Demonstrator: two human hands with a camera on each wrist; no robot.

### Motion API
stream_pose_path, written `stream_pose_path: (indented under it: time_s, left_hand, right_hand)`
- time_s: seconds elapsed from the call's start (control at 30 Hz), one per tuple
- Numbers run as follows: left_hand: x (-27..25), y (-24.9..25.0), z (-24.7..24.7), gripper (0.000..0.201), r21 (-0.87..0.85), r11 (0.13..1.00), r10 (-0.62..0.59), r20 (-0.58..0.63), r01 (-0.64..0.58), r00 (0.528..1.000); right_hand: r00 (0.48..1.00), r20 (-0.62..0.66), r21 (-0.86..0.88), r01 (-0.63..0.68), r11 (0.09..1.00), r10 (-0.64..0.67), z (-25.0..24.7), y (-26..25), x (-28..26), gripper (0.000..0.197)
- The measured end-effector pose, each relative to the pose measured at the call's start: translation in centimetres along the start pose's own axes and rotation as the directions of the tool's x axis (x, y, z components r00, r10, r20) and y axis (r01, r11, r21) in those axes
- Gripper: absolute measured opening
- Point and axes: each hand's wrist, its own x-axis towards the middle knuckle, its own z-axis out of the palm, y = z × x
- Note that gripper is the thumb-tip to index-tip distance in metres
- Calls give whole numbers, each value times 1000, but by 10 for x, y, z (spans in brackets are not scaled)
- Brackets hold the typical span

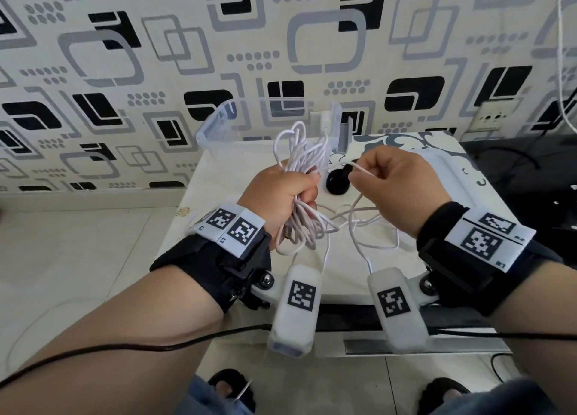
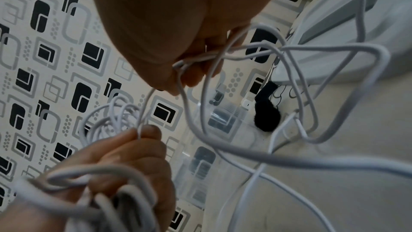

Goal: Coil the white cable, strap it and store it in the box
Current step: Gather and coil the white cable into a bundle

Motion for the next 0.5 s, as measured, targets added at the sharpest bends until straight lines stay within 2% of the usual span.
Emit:
stream_pose_path:
  time_s: [0.13,0.27,0.33,0.43,0.5]
  left_hand:
    - [4,5,-6,13,-25,1000,18,-43,-19,999]
    - [9,9,-17,10,-3,998,58,-107,-58,993]
    - [11,9,-21,10,26,997,76,-137,-73,988]
    - [12,10,-23,16,169,983,106,-207,-71,973]
    - [12,10,-23,20,352,935,136,-243,-43,960]
  right_hand:
    - [999,41,-109,15,994,-10,-3,3,0,14]
    - [1000,23,-164,21,986,-17,-4,2,1,4]
    - [1000,16,-169,20,985,-18,-3,3,2,5]
    - [1000,-1,-149,21,989,-22,-2,5,1,14]
    - [999,-2,-151,37,988,-38,-2,6,0,11]
